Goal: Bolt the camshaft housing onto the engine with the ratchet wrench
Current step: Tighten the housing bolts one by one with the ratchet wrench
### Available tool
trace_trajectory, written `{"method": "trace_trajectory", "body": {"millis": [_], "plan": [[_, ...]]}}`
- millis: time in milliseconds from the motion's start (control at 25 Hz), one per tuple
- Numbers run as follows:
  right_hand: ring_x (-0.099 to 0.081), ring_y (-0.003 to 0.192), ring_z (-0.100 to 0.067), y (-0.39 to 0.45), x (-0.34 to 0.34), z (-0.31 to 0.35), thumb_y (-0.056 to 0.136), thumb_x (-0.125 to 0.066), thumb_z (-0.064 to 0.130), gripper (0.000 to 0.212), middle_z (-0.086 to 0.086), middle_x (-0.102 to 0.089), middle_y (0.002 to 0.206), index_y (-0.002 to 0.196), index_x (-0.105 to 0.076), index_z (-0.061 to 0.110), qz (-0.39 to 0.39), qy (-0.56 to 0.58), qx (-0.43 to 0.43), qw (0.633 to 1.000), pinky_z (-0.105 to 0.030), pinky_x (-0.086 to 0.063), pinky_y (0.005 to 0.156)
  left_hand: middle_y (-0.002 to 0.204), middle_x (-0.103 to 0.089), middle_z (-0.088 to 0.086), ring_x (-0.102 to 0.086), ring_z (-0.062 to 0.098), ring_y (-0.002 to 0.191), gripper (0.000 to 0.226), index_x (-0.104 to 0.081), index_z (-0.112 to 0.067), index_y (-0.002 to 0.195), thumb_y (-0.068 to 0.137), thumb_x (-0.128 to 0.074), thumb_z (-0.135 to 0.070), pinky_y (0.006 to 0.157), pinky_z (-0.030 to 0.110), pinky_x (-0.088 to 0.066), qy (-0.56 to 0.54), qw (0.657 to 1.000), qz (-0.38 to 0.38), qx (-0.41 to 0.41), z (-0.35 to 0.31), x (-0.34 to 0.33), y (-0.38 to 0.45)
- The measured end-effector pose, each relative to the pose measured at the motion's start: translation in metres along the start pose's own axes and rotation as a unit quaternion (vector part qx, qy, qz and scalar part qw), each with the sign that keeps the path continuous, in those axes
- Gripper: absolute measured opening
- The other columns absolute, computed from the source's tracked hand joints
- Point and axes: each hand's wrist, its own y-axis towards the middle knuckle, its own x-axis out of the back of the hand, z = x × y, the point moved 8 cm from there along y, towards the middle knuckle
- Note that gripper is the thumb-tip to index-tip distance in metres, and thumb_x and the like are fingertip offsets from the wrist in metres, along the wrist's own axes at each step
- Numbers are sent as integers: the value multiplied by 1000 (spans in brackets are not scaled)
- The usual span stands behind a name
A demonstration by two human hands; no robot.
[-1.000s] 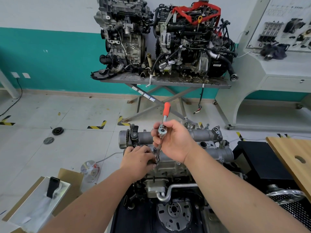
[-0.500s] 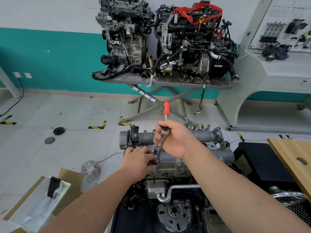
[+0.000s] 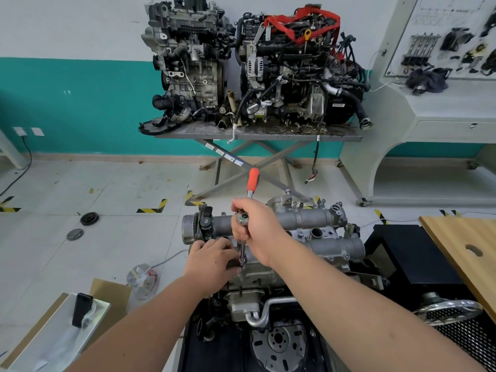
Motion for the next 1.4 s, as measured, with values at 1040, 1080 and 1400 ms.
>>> {"method": "trace_trajectory", "body": {"millis": [1040, 1080, 1400], "plan": [[-61, 88, -17, -19, 4, 3, 87, -63, 40, 16, 4, -73, 97, 93, -76, 32, -21, 64, 187, 980, -30, -50, 79, 114, -48, -21, -46, 9, 107, 38, -63, -41, 111, 84, -49, -64, 86, 34, -20, -3, 1000, 3, -4, 1, -2, 1], [-65, 97, -14, -25, 5, 4, 92, -63, 41, 15, 6, -74, 102, 98, -76, 37, -32, -6, 237, 971, -27, -52, 85, 113, -49, -21, -47, 10, 105, 37, -64, -41, 110, 84, -49, -63, 85, 34, -20, -1, 1000, 1, -6, 1, -3, 1], [-62, 103, -32, -57, -29, 37, 88, -58, 7, 30, -9, -67, 119, 115, -71, 8, -76, -591, 557, 579, -44, -51, 82, 93, -50, -17, -49, 12, 90, 38, -60, -33, 109, 80, -46, -54, 86, 30, -35, -16, 999, -31, -5, 2, -2, 2]]}}
